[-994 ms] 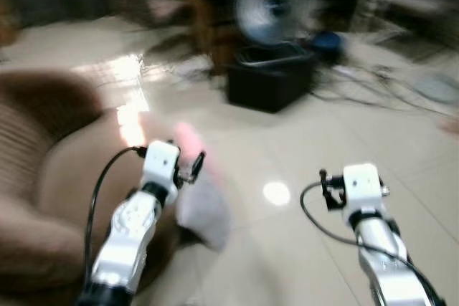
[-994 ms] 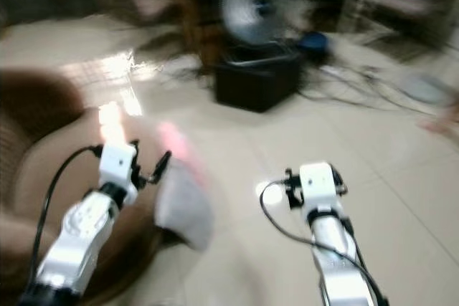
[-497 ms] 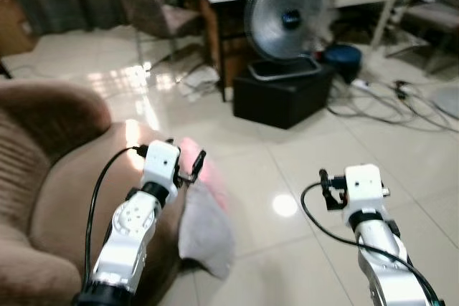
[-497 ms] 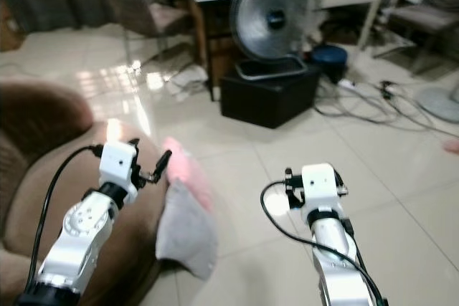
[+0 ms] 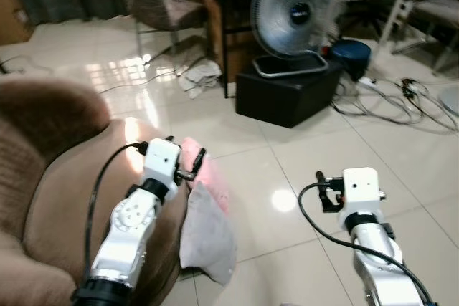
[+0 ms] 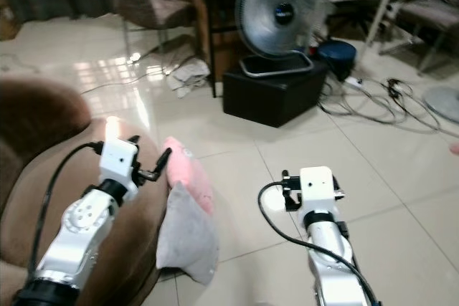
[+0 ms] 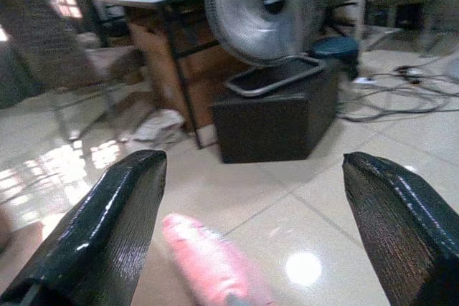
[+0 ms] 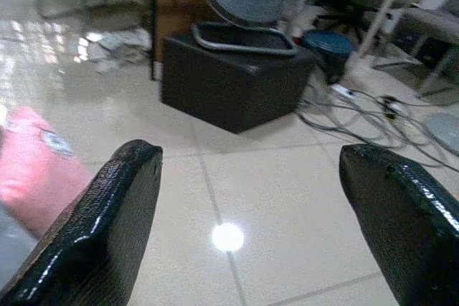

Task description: Move the pillow to the sofa from floor

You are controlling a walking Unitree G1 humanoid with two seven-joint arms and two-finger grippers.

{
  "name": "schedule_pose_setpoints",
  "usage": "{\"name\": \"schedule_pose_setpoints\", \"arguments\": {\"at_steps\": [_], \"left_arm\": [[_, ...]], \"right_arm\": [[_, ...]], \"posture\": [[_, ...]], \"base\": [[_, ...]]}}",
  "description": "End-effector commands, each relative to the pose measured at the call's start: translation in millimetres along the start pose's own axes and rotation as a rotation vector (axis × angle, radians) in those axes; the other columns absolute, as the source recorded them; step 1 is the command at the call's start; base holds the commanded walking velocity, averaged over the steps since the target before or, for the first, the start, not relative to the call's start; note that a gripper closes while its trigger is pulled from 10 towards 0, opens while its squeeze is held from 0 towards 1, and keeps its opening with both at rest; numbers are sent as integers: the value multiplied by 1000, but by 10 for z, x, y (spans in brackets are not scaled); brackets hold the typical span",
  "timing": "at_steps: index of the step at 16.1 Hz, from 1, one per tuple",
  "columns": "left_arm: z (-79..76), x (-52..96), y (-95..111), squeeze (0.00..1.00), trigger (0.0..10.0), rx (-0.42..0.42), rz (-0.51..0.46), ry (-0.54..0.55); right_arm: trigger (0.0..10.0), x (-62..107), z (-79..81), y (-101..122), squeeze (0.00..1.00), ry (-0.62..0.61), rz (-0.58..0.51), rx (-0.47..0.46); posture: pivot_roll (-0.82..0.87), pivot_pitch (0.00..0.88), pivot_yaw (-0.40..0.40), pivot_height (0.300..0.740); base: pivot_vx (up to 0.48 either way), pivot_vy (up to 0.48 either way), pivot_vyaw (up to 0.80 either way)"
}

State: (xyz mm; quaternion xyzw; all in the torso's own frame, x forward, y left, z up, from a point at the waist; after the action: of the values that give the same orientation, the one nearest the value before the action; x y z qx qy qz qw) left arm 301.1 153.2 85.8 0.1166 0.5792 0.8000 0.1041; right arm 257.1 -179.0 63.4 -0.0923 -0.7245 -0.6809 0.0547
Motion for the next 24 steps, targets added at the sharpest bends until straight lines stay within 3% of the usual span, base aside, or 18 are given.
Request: {"name": "schedule_pose_setpoints", "arguments": {"at_steps": [1, 10, 13, 24], "left_arm": [[25, 20, -30, 0, 10000, -6, 10, 5], [8, -7, -33, 0, 10000, -30, 18, -20], [-8, -21, -6, 0, 10000, -45, 4, -42], [-15, -49, 4, 0, 10000, -45, -1, -62]], "right_arm": [[10000, 5, 29, 15, 0, 10, -7, -5], [10000, 0, 15, -18, 0, 0, 2, -2], [10000, -2, -19, -48, 0, -23, 12, 17], [10000, -37, -63, -222, 0, -19, 27, -2]], "posture": [[-50, 0, 49, 680], [-49, 0, 56, 595], [-49, 0, 63, 595], [-48, 0, 70, 595]], "base": [[0, 0, 0], [0, 0, 0], [0, 0, 0], [355, 0, -195]]}}
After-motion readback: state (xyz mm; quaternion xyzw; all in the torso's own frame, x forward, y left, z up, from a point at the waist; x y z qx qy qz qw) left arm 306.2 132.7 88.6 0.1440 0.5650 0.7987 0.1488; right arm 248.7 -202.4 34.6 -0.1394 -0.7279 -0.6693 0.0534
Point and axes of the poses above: a point about 5 cm out from each wrist's last joint towards the gripper, its own x axis pointing back from the gripper into the wrist, its own y axis along the axis of the wrist's last joint, z = x × y, the point moved 2 cm from there along -x, pointing out of the wrist towards the gripper, and after that the axes turned 8 degrees about -x, right-handed, at the moved point
